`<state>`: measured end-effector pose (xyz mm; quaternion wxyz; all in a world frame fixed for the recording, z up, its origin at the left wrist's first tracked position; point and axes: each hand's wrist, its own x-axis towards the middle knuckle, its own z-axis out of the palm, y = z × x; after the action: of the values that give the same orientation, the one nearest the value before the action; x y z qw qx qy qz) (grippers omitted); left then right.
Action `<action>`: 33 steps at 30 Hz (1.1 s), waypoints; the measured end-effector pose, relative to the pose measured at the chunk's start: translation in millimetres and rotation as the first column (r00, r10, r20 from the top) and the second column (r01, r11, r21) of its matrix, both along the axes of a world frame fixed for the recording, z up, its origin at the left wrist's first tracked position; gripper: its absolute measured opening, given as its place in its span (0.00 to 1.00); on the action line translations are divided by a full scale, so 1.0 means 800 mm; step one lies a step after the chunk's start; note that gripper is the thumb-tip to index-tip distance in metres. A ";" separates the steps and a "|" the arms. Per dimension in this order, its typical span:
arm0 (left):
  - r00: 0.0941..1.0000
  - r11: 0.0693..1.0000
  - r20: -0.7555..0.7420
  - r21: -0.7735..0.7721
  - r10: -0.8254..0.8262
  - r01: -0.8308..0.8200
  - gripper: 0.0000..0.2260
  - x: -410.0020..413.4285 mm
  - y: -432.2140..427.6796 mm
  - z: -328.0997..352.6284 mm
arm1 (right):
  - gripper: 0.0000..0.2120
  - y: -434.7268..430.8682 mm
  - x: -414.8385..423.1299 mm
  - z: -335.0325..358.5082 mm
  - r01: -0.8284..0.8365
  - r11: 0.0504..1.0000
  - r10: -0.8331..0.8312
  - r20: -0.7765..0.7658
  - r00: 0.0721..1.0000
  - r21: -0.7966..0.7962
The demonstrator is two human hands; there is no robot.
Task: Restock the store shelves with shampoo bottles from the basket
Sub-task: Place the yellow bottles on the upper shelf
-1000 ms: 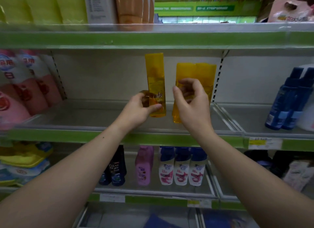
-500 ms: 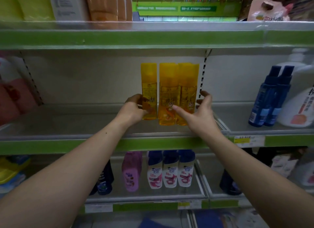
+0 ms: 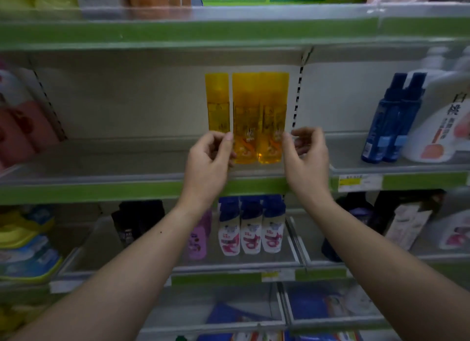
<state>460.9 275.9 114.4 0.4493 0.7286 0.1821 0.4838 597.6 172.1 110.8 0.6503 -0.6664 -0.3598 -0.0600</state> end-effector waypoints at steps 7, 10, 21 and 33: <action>0.989 0.965 -0.037 -0.227 -0.146 0.134 0.14 0.024 -0.107 -0.129 | 0.20 -0.076 -0.012 -0.095 -0.172 0.985 0.173 -0.116 0.978 0.015; 0.978 0.927 -0.105 -0.351 -0.181 0.134 0.14 0.037 -0.142 -0.209 | 0.21 -0.117 -0.002 -0.174 -0.177 0.982 0.154 -0.264 0.952 -0.065; 0.849 0.804 -0.383 -0.589 -0.365 0.079 0.12 0.029 -0.258 -0.525 | 0.17 -0.284 -0.014 -0.485 -0.147 0.944 -0.107 -0.698 0.708 -0.294; 0.357 0.766 -0.727 -0.641 -0.586 -0.047 0.07 -0.056 -0.345 -0.875 | 0.14 -0.403 -0.096 -0.822 -0.258 0.825 -0.348 -0.812 0.469 -0.502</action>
<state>416.1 0.0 -585.4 0.5463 0.7216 0.3969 -0.1526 520.6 -150.6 -546.5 0.5107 -0.7686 0.0458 0.3825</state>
